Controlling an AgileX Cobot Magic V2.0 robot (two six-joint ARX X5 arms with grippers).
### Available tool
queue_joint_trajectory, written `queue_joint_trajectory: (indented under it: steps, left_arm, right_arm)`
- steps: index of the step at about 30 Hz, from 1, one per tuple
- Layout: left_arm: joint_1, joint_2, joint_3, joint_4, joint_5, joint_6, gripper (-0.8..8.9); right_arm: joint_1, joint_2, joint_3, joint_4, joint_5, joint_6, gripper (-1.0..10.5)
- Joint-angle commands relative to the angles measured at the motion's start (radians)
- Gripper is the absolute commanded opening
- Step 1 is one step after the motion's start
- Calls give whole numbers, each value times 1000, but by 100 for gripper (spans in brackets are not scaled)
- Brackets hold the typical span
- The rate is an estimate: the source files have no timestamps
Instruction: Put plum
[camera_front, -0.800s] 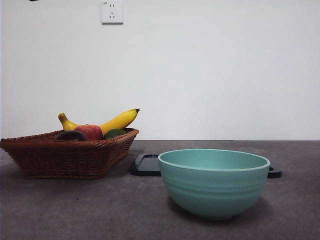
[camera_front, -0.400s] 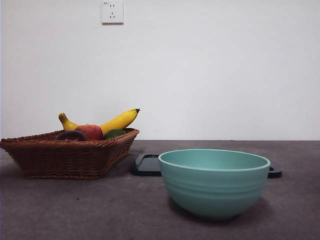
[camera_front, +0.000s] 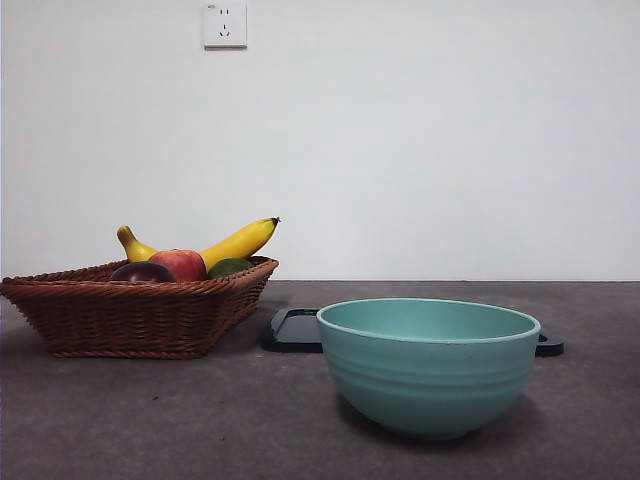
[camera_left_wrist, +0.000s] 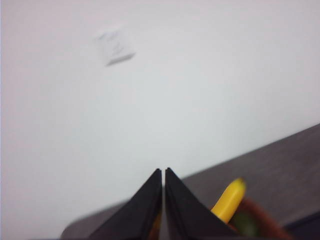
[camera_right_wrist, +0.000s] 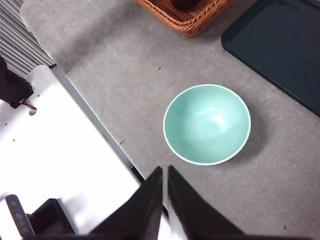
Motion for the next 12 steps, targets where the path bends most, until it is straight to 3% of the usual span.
queue_joint_trajectory:
  steps: [1,12]
  left_arm:
    - [21,-58,-101,0,-69,-2,8]
    - [61,-278,-451,1,-150,-81,8]
  right_arm:
    - [9,6,6,6,-1,-8,6]
    - [9,6,6,6,-1,-8,6]
